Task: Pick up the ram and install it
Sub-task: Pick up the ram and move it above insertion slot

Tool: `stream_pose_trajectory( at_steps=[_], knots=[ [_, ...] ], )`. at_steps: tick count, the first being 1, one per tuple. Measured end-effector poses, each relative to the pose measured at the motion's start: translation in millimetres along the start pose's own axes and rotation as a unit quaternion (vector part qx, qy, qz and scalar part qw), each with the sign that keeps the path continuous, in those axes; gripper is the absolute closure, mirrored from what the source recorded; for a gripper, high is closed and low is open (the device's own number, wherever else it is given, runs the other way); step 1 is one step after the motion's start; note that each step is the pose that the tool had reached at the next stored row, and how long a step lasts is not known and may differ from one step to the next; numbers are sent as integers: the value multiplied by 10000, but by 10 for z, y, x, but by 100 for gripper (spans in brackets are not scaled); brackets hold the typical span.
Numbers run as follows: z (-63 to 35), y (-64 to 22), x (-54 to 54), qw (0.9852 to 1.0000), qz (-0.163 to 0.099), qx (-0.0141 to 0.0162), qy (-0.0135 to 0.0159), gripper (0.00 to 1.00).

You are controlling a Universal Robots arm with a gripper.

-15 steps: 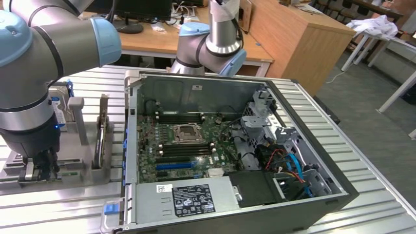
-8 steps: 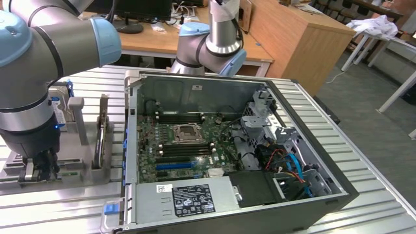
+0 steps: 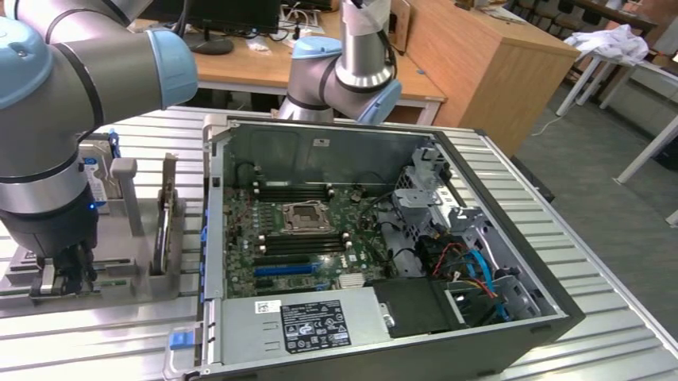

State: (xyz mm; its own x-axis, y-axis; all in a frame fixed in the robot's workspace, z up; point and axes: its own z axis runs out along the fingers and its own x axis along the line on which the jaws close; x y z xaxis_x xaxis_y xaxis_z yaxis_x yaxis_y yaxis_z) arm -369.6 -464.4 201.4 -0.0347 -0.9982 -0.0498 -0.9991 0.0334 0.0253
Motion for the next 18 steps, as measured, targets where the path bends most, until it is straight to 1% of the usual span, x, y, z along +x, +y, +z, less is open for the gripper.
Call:
stream_pose_trajectory(
  at_steps=[5,6,18],
  knots=[
    [0,0,0,10000,0,0,1,80],
    [0,0,0,10000,0,0,0,87],
    [0,0,0,10000,0,0,0,88]
  ],
)
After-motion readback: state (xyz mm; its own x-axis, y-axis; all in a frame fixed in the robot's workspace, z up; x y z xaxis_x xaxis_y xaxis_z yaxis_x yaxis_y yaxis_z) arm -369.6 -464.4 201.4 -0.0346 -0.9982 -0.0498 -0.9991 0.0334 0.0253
